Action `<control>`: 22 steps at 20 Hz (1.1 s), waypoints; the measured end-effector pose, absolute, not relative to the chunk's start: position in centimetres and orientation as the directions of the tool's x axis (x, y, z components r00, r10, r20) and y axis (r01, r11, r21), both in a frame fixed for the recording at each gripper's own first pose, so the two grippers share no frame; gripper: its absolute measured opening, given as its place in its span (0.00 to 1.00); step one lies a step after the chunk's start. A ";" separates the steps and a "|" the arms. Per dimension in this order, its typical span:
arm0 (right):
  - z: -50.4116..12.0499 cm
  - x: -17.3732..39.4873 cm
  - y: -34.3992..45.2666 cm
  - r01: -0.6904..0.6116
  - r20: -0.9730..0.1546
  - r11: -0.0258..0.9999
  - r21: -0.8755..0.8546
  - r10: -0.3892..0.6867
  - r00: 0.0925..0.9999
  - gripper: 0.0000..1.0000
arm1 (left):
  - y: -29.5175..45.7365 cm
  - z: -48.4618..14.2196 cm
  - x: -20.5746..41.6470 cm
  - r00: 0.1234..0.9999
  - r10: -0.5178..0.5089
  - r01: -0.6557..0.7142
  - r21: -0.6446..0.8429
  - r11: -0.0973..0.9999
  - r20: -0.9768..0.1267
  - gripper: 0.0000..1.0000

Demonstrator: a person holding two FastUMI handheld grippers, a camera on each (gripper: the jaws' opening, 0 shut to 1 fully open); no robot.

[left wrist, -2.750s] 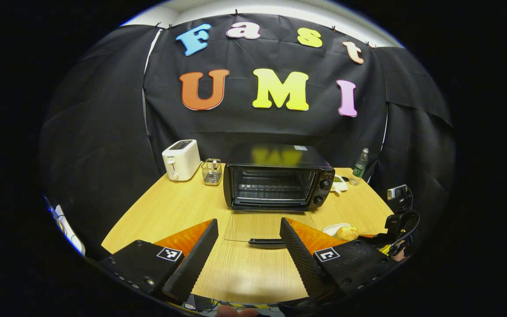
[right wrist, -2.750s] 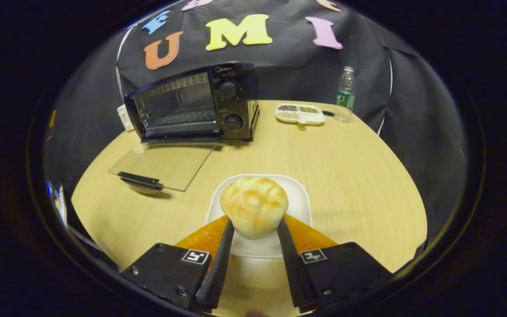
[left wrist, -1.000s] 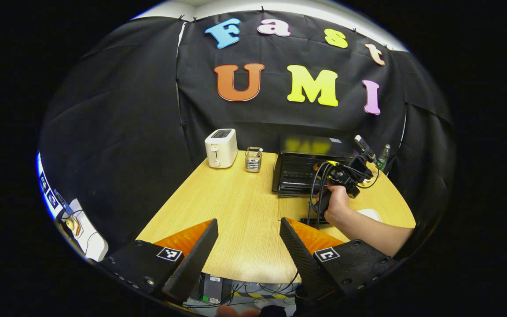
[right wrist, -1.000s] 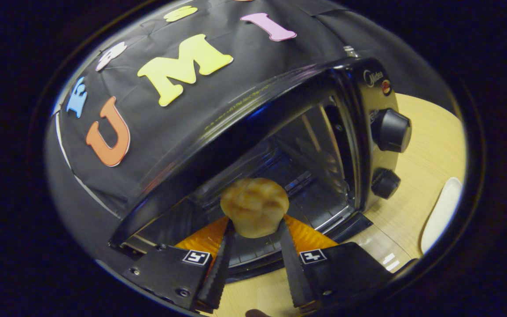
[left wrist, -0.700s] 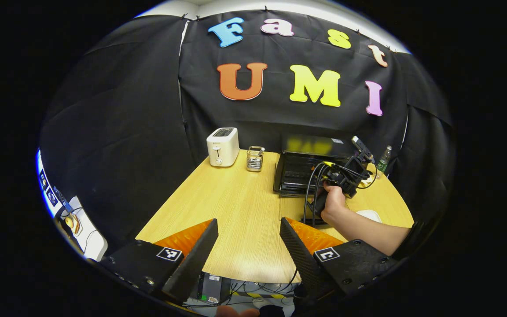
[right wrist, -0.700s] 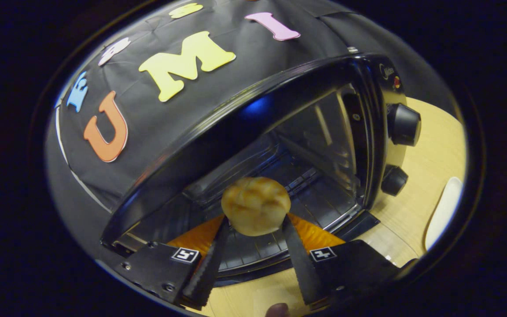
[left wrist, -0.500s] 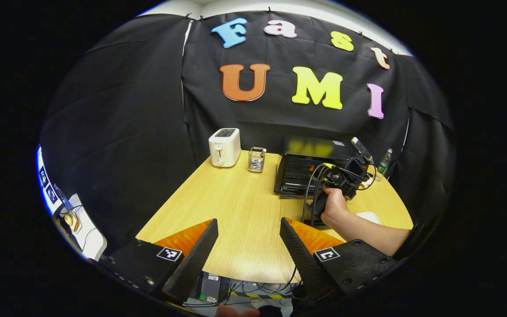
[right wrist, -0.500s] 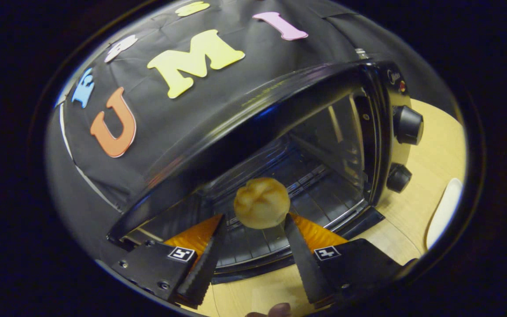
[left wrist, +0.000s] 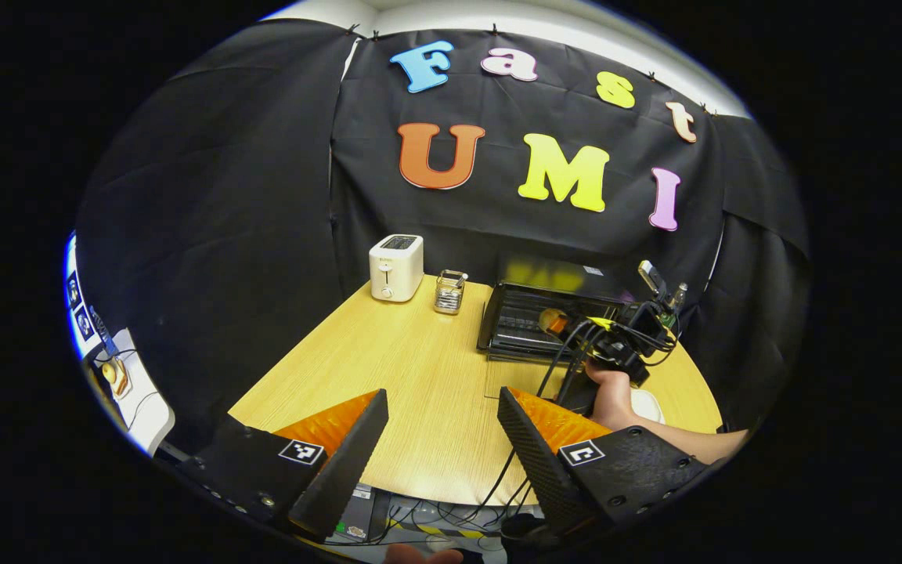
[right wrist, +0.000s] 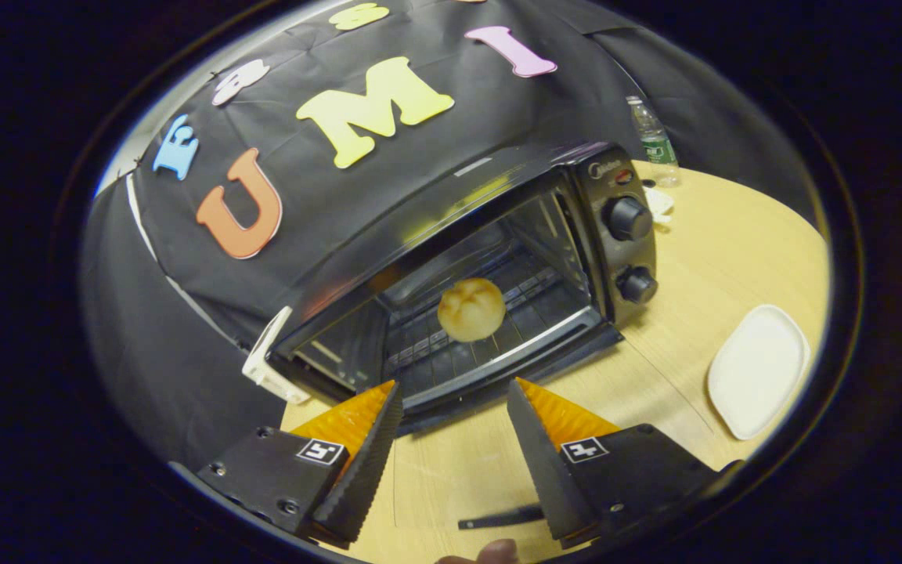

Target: Open the electric oven with the left hand, put the food in, and close the electric oven.

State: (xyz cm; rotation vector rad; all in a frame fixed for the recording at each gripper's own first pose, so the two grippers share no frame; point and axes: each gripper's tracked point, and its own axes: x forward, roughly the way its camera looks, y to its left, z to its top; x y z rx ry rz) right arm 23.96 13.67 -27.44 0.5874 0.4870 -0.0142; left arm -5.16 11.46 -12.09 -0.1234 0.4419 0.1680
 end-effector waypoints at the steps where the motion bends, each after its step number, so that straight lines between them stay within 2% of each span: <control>1: -27.2 22.5 13.5 0.136 -0.449 0.844 0.519 0.134 0.884 0.85 | 11.4 -12.3 -5.3 0.891 0.132 -0.186 -0.084 0.979 -0.434 0.93; 10: -23.5 9.9 9.2 -0.067 -0.450 0.960 0.271 0.188 0.873 0.86 | 8.4 -15.0 -4.8 0.897 0.052 -0.110 -0.108 0.988 -0.439 0.93; 17: -20.9 3.1 4.6 -0.105 -0.454 0.982 0.155 0.165 0.875 0.87 | 4.5 -18.2 -3.3 0.882 -0.032 -0.031 -0.125 0.992 -0.470 0.93; 22: -18.9 0.9 0.1 -0.082 -0.431 0.996 0.043 0.092 0.898 0.87 | 1.0 -21.6 -1.8 0.856 -0.108 0.025 -0.168 0.985 -0.505 0.95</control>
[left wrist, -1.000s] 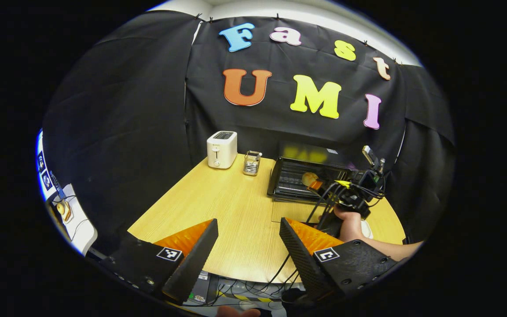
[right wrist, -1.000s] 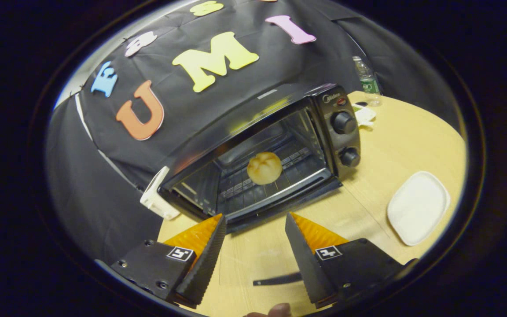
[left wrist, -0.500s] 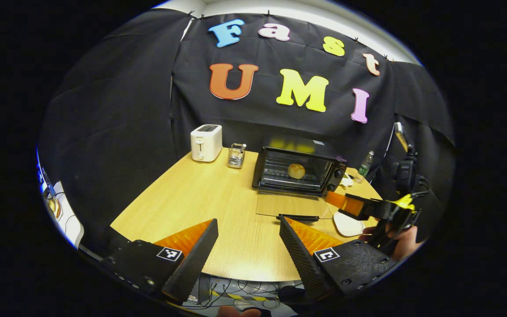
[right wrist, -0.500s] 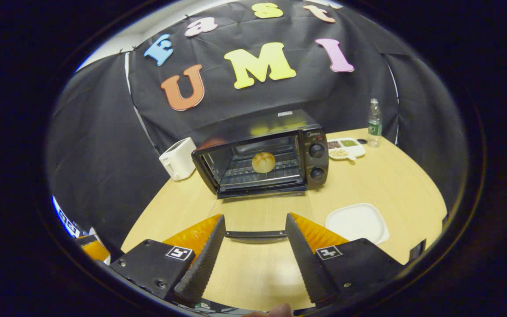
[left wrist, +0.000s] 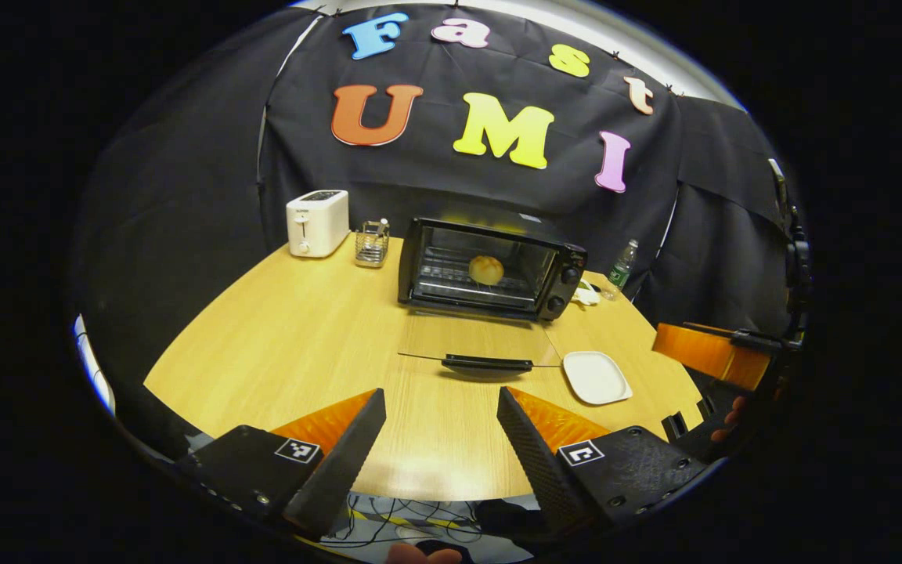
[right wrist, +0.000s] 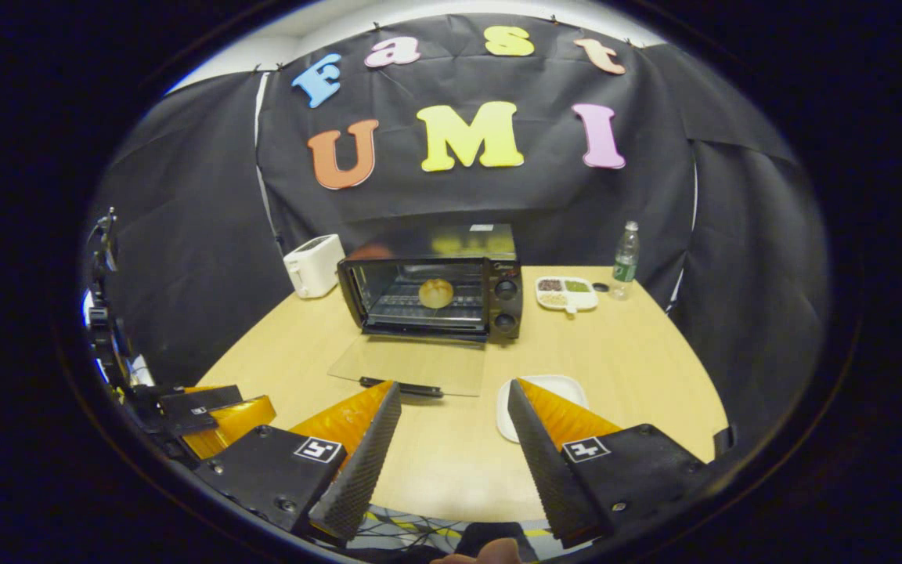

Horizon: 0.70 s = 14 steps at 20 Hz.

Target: Open the electric oven with the left hand, put the food in, and close the electric oven.

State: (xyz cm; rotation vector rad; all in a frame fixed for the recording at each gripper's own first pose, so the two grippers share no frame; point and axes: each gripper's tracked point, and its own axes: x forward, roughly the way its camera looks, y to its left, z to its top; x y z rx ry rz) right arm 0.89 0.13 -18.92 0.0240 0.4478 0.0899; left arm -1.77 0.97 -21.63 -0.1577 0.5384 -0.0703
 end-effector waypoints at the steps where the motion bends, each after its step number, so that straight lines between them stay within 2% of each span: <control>1: -18.7 0.8 -0.9 -0.068 -0.426 0.997 0.025 0.072 0.902 0.87 | 0.2 -22.5 -1.1 0.849 -0.122 0.036 -0.174 0.984 -0.514 0.95; 6: -18.7 0.6 -4.9 -0.011 -0.416 0.999 -0.039 -0.006 0.909 0.88 | -3.8 -27.2 1.7 0.791 -0.190 0.091 -0.195 0.977 -0.581 0.95; 14: -19.8 0.2 -11.0 0.088 -0.460 0.995 -0.042 -0.097 0.882 0.88 | -6.4 -32.8 7.7 0.750 -0.179 0.080 -0.181 0.980 -0.637 0.95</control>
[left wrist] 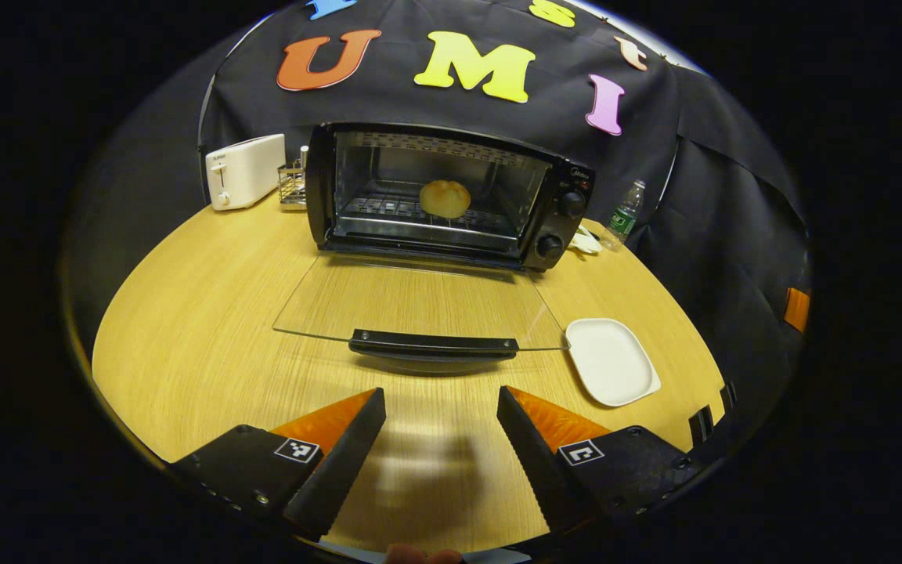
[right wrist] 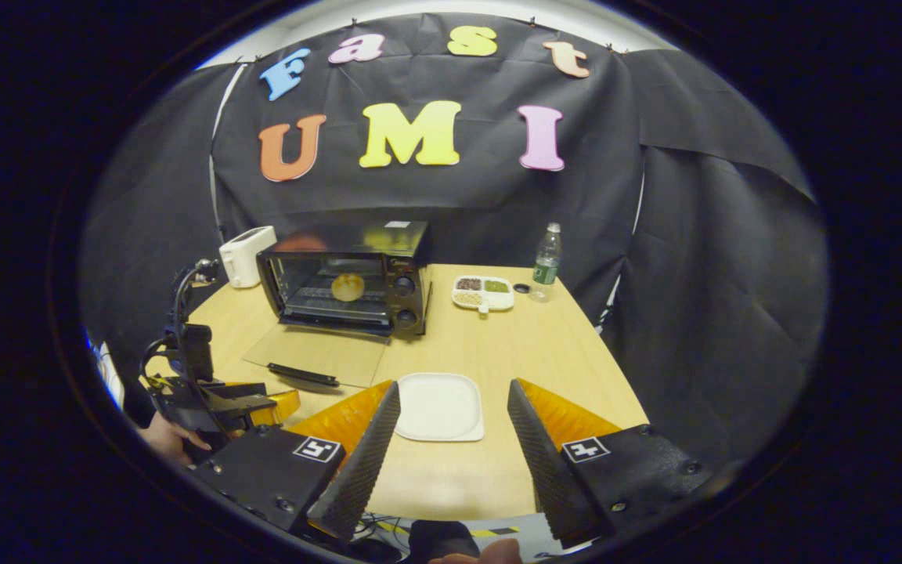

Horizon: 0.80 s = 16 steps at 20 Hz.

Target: Open the electric oven with the left hand, put the food in, and close the electric oven.

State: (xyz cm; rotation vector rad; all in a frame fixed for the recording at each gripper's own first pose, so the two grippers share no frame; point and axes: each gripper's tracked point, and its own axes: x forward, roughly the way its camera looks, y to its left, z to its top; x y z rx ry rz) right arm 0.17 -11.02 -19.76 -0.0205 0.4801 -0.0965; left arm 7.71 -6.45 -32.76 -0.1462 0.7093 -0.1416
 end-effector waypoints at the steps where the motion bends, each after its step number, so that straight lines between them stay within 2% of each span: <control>1: -19.8 0.2 -11.5 0.096 -0.466 0.995 -0.037 -0.102 0.879 0.88 | -6.6 -33.2 8.2 0.747 -0.175 0.076 -0.179 0.981 -0.642 0.95; 5: -19.9 0.9 -12.3 0.107 -0.477 0.993 -0.038 -0.113 0.872 0.88 | -6.8 -35.0 9.6 0.734 -0.147 0.080 -0.131 0.988 -0.663 0.95; 6: -20.0 1.2 -12.3 0.105 -0.478 0.994 -0.041 -0.112 0.871 0.89 | -6.8 -35.4 9.8 0.728 -0.140 0.079 -0.120 0.990 -0.671 1.00; 7: -19.9 1.3 -12.3 0.103 -0.477 0.994 -0.043 -0.111 0.872 0.89 | -6.9 -35.8 9.9 0.724 -0.135 0.080 -0.112 0.990 -0.676 0.95; 16: -19.7 1.1 -11.4 0.110 -0.477 0.993 -0.030 -0.111 0.872 0.89 | -6.1 -36.6 11.2 0.723 -0.117 0.090 -0.075 0.993 -0.681 0.94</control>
